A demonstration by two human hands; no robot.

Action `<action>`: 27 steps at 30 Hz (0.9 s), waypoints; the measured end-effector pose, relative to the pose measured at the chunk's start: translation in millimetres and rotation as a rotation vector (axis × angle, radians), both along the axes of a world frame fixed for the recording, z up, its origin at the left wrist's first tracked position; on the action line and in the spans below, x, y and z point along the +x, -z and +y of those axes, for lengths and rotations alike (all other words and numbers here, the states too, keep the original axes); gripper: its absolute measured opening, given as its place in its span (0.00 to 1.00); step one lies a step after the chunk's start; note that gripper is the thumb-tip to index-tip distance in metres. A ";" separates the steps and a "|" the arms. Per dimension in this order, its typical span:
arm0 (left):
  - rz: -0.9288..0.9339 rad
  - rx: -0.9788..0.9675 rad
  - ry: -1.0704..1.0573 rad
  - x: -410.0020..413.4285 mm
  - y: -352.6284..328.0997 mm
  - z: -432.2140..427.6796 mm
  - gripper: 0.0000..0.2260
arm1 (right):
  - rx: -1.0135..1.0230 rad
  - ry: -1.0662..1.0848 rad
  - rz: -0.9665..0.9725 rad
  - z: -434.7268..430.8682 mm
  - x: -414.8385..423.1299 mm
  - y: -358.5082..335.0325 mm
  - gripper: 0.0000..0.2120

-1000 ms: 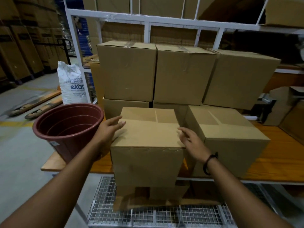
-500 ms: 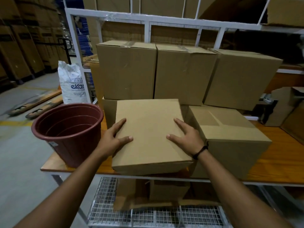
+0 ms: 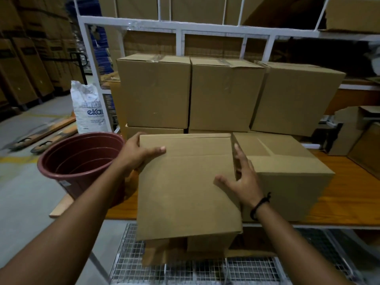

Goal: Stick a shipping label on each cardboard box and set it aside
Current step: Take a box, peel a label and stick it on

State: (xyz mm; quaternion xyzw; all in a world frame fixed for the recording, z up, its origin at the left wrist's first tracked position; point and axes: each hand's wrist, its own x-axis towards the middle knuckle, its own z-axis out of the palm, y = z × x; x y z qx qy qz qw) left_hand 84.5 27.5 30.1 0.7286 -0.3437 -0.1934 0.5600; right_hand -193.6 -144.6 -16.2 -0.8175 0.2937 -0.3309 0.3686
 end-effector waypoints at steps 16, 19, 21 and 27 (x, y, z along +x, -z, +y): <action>-0.322 -0.089 -0.032 -26.6 84.9 43.0 0.35 | -0.245 -0.134 -0.028 -12.6 10.4 27.2 0.31; -0.363 -0.055 -0.035 -26.8 103.2 44.3 0.37 | -0.267 -0.130 -0.025 -12.8 10.1 47.9 0.29; -0.387 -0.035 -0.029 -27.2 111.0 45.0 0.38 | -0.268 -0.140 0.005 -12.1 9.0 55.1 0.30; -0.449 -0.058 0.044 -20.6 110.9 48.9 0.37 | -0.291 -0.147 0.076 -17.5 9.1 44.3 0.31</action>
